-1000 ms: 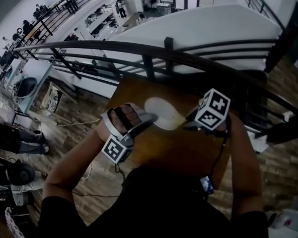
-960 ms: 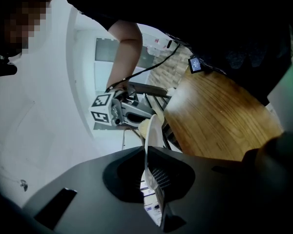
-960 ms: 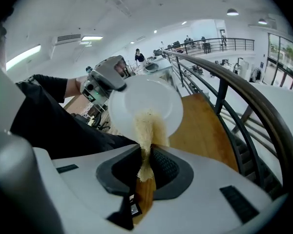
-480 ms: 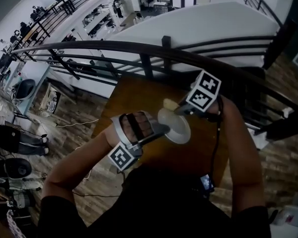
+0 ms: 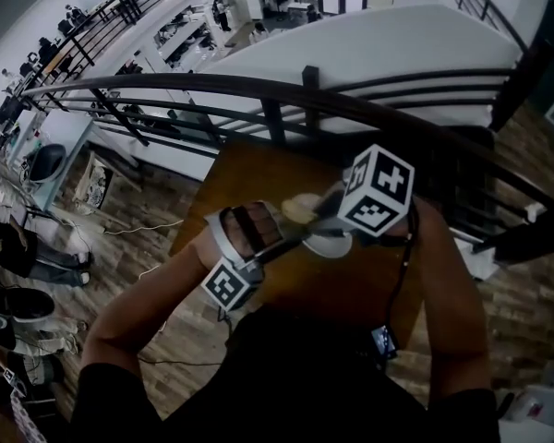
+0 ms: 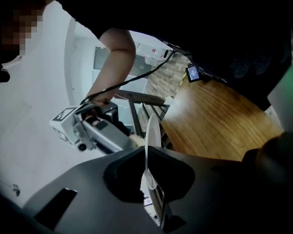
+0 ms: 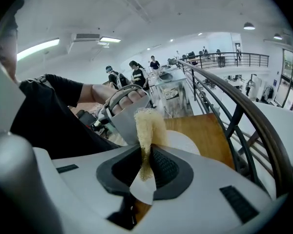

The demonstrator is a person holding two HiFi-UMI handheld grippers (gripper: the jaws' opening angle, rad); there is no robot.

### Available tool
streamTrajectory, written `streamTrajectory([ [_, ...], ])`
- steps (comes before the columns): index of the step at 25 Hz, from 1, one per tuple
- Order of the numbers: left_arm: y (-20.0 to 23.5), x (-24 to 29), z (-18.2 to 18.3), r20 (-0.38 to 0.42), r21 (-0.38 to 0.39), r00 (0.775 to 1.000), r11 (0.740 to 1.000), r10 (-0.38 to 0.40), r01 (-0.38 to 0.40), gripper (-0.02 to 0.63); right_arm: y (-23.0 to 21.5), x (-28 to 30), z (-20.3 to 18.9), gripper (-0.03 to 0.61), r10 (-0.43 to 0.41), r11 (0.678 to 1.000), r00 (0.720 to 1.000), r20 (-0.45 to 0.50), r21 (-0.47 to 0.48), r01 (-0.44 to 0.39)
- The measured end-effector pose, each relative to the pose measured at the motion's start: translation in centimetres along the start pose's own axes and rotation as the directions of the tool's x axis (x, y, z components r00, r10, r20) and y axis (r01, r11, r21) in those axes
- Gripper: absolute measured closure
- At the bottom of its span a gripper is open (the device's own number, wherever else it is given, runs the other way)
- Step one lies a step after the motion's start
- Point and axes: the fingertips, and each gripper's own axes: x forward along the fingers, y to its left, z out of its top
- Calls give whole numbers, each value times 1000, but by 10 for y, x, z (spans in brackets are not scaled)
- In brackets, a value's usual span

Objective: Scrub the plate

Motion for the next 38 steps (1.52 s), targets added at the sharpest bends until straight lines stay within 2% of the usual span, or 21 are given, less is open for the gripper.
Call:
streamTrajectory([
  [3,-5,-13,-13,-41,-36,999,999,-1,0,592,10,2,-26,522,50,998,999,3,36,-50],
  [7,-9,-24,-28,-91,-50,996,999,-8,4,592,8,14,-67,521,101,990,994,-50,103,-96],
  [9,-9,-25,-28,-92,-42,996,999,-13,9,592,-5,19,-80,520,89,987,993,-72,139,-79],
  [12,-7,-26,-24,-81,-39,997,999,-9,6,592,-36,21,-94,521,11,985,993,-117,172,10],
  [16,-2,-26,-15,-54,-28,999,1000,-1,-1,592,-62,21,-91,520,-41,980,991,-127,189,65],
  [21,-2,-23,0,-9,-9,1000,1000,-3,3,592,-63,23,-60,520,-71,987,990,-121,135,87],
  [25,-10,-14,4,2,15,1000,1000,-25,25,591,-41,26,-30,520,-34,997,995,-92,69,40],
  [30,-21,-12,-13,-19,-18,999,999,-38,38,592,-7,25,-21,520,-4,1000,996,-87,14,6],
  [33,-30,-13,-25,-23,-72,999,997,-33,31,592,1,27,-34,520,-10,998,998,-55,56,13],
  [36,-45,-16,-36,-12,-123,999,992,-39,38,591,2,42,-56,521,-30,989,1000,-9,145,31],
  [38,-58,-19,-44,3,-148,999,988,-44,44,591,-6,56,-74,520,-74,973,997,-11,216,74],
])
